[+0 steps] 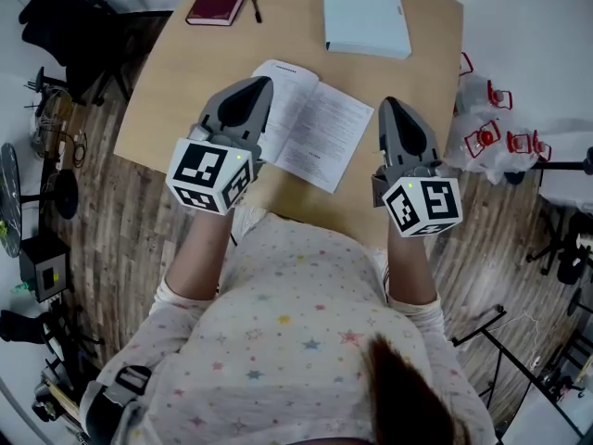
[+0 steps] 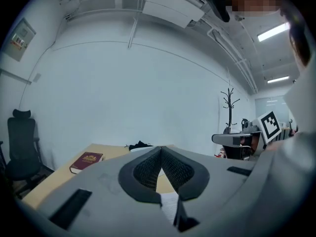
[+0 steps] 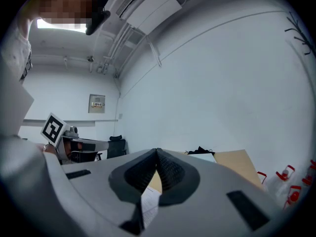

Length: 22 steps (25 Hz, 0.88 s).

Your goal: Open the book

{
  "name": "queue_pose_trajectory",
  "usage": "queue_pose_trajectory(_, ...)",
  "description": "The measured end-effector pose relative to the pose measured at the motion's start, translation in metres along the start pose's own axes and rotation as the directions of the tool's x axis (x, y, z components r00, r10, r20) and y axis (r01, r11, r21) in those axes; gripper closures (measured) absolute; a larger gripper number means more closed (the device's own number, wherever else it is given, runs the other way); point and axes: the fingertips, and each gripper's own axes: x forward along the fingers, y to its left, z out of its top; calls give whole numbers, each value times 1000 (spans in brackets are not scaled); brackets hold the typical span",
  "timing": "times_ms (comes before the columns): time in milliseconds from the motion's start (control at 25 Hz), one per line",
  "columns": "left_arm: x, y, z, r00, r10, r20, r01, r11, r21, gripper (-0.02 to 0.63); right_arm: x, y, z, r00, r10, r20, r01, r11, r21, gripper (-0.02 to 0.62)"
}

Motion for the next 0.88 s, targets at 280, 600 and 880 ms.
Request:
queue_pose_trajectory(280, 4, -20, 8, 997, -47, 57, 50, 998, -45, 595, -29, -18, 13, 997, -67, 48, 67, 998, 0, 595)
queue_pose_trajectory(600, 9, -46, 11, 990, -97, 99, 99, 995, -19, 595, -59, -34, 10, 987, -150, 59, 151, 989, -1, 595)
queue_pose_trajectory(880, 12, -62, 13, 986, -124, 112, 122, 992, 21, 595, -73, -41, 15, 980, -184, 76, 187, 982, -26, 595)
